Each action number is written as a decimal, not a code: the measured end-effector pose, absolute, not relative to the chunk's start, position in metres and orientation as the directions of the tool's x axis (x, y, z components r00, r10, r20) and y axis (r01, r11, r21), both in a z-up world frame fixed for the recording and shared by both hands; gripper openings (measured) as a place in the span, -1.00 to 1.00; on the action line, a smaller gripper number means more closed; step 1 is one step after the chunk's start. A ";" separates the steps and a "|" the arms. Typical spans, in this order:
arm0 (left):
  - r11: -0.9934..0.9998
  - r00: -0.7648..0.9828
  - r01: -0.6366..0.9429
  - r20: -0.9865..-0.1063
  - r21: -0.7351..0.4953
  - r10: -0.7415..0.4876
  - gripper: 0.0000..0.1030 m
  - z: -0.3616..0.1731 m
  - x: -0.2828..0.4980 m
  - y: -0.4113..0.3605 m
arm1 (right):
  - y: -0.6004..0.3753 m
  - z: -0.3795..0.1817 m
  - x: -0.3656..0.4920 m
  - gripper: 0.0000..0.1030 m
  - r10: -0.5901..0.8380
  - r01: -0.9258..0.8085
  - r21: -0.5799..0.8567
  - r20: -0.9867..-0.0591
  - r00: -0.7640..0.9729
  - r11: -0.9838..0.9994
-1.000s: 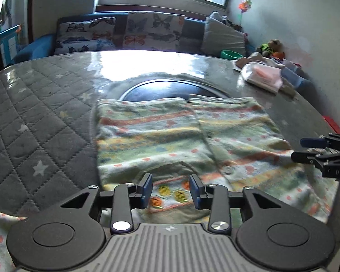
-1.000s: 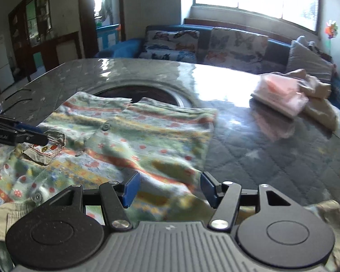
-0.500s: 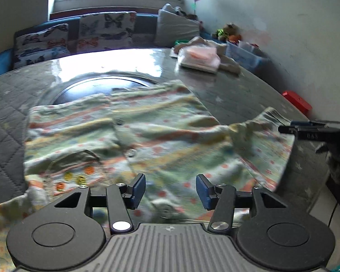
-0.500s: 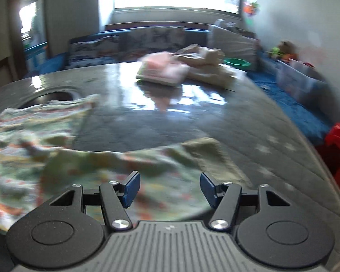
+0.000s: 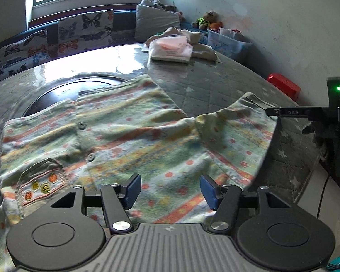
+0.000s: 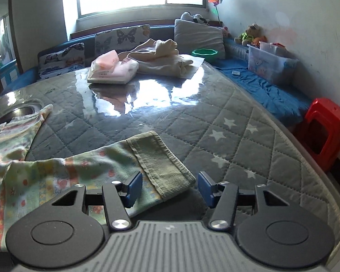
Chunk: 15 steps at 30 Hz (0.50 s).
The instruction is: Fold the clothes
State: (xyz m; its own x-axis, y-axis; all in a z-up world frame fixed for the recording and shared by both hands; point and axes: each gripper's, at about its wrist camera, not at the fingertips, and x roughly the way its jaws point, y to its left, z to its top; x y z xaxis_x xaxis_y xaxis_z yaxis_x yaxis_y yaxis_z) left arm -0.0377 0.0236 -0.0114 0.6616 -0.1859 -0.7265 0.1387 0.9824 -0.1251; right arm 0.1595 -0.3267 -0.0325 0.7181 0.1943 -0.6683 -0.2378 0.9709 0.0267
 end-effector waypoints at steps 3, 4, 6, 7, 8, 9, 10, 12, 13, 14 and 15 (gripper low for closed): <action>0.981 0.659 0.153 -0.727 -0.121 -0.193 0.23 -0.011 -0.036 0.017 | -0.329 -0.034 0.162 0.04 0.193 -0.219 0.046 -0.671 0.716 0.975; 0.980 0.659 0.157 -0.726 -0.121 -0.195 0.24 -0.010 -0.035 0.016 | -0.330 -0.034 0.162 0.00 0.193 -0.217 0.050 -0.672 0.715 0.975; 0.979 0.658 0.163 -0.727 -0.119 -0.198 0.25 -0.010 -0.035 0.011 | -0.330 -0.035 0.163 0.00 0.196 -0.215 0.055 -0.672 0.714 0.975; 0.978 0.656 0.169 -0.727 -0.119 -0.201 0.25 -0.010 -0.034 0.008 | -0.330 -0.035 0.162 -0.04 0.198 -0.217 0.057 -0.671 0.714 0.975; 0.978 0.654 0.173 -0.728 -0.117 -0.203 0.26 -0.010 -0.034 0.006 | -0.329 -0.035 0.162 -0.12 0.201 -0.221 0.056 -0.671 0.714 0.974; 0.977 0.653 0.177 -0.730 -0.115 -0.204 0.29 -0.011 -0.033 0.005 | -0.328 -0.035 0.162 -0.15 0.203 -0.224 0.056 -0.670 0.714 0.973; 0.977 0.651 0.181 -0.731 -0.113 -0.206 0.30 -0.011 -0.032 0.003 | -0.328 -0.035 0.161 -0.23 0.206 -0.228 0.056 -0.670 0.714 0.972; 0.976 0.648 0.189 -0.733 -0.111 -0.209 0.31 -0.012 -0.031 -0.001 | -0.327 -0.034 0.162 -0.38 0.217 -0.235 0.065 -0.667 0.713 0.970; 0.975 0.646 0.193 -0.734 -0.110 -0.211 0.31 -0.012 -0.030 -0.003 | -0.327 -0.033 0.162 -0.50 0.223 -0.236 0.072 -0.664 0.713 0.969; 0.974 0.644 0.197 -0.735 -0.110 -0.213 0.31 -0.012 -0.030 -0.004 | -0.328 -0.032 0.161 -0.62 0.228 -0.237 0.078 -0.662 0.714 0.968; 0.974 0.644 0.199 -0.735 -0.109 -0.214 0.31 -0.012 -0.029 -0.006 | -0.328 -0.031 0.161 -0.67 0.233 -0.238 0.085 -0.659 0.715 0.968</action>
